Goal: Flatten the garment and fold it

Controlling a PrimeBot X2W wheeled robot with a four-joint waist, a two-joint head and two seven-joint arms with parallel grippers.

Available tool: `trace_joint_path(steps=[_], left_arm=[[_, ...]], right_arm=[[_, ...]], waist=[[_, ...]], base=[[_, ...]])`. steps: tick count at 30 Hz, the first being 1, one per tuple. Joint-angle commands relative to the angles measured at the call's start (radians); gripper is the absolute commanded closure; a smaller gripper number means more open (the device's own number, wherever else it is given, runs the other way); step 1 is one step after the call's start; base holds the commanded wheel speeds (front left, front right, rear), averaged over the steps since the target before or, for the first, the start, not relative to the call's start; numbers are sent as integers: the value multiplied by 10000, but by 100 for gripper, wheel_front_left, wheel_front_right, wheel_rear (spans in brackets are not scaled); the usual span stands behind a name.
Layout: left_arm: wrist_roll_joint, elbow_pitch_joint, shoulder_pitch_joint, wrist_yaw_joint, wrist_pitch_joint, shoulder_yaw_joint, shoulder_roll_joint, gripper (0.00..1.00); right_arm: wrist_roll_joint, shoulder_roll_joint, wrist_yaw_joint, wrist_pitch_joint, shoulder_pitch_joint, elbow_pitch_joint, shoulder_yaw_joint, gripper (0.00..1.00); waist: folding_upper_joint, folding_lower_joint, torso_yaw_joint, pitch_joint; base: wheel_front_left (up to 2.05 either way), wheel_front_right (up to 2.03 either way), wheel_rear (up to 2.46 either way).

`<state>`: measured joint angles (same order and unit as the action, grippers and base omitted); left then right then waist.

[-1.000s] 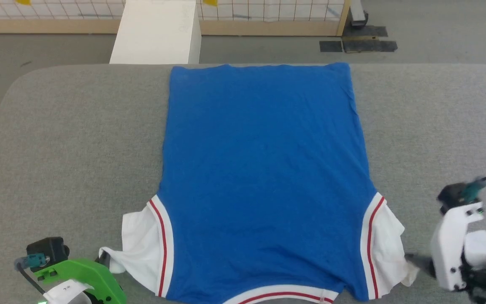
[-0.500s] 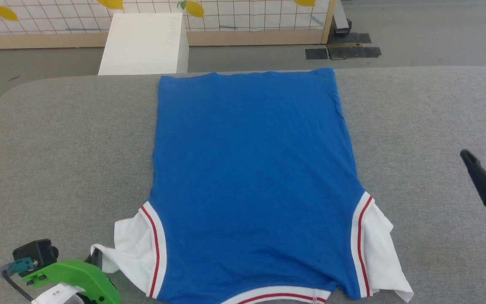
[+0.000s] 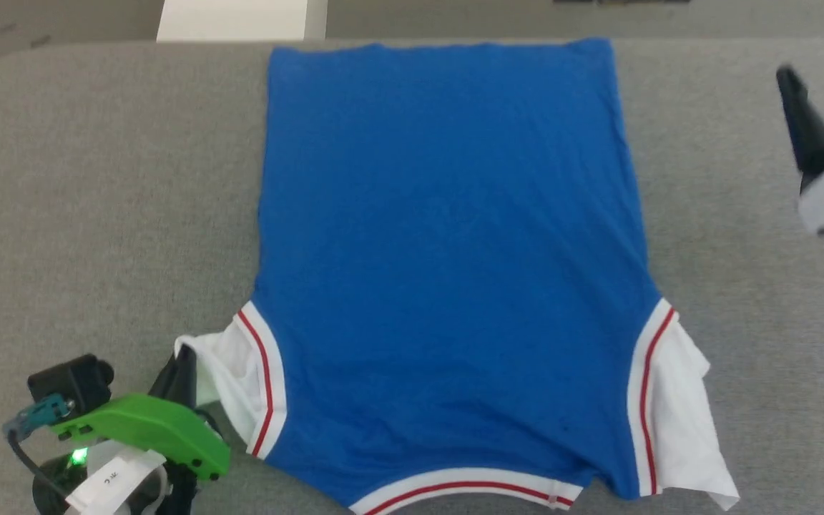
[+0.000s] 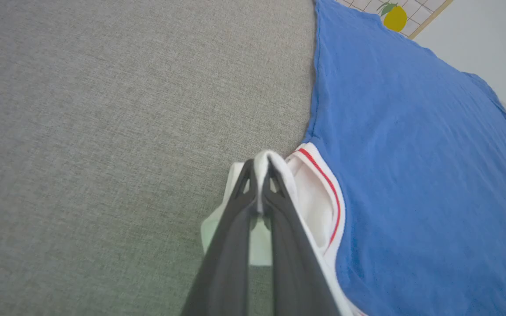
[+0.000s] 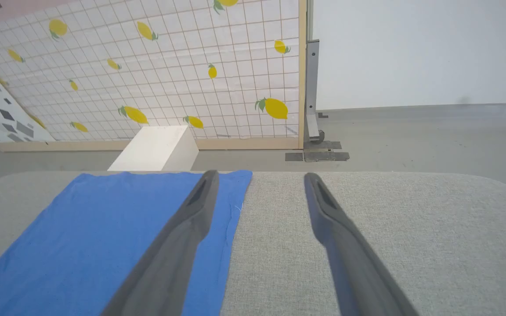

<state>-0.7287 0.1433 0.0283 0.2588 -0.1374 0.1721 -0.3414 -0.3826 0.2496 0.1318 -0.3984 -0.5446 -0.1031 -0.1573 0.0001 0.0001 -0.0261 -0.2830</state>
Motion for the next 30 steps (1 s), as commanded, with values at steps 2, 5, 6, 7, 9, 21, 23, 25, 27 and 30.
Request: trace_joint_path(steps=[2,5,6,7,9,21,23,25,27,30], left_arm=[[91,238,-264,-80,190,66,108,100],[170,565,-380,-136,360,201,232,100],[201,659,-391,-143,397,243,256,100],[225,771,-411,-162,459,292,303,100],[265,947,-418,-161,531,373,377,100],[507,2053,-639,-218,904,687,613,100],[560,2257,-616,-183,935,712,620,100],[605,2463,-584,-142,949,735,623,100],[656,2611,-550,-88,961,736,615,100],[688,2763,-522,-58,967,743,596,100]], right_arm=[[341,174,-11,-287,-1058,-552,162,0],[734,425,-11,-850,-2349,-1248,369,0],[854,507,-11,-1044,-2705,-1421,451,0],[1061,665,-11,-1346,-3094,-1658,632,0],[1255,789,-11,-1858,-3798,-2042,748,0],[2686,1653,-11,-5758,-6690,-3320,2079,0],[2767,1734,-11,-6178,-6907,-3406,2335,0],[2785,1788,-11,-6527,-7101,-3446,2539,0],[2834,1868,-11,-6782,-7233,-3460,2876,0],[2734,1946,-11,-7100,-7369,-3519,3265,0]], waist=[[-1,-1,-774,-1373],[-1,-1,-1128,-2024],[-1,-1,-1224,-2218],[-1,-1,-1339,-2419],[-1,-1,-1531,-2782],[-1,-1,-2353,-4584],[-1,-1,-2397,-4741],[-1,-1,-2440,-4893],[-1,-1,-2469,-4998],[-1,-1,-2493,-5129]], base=[[0,0,0],[0,0,0],[0,0,0],[0,0,0],[0,0,0],[0,0,0],[0,0,0],[0,0,0],[0,0,0],[0,0,0]])
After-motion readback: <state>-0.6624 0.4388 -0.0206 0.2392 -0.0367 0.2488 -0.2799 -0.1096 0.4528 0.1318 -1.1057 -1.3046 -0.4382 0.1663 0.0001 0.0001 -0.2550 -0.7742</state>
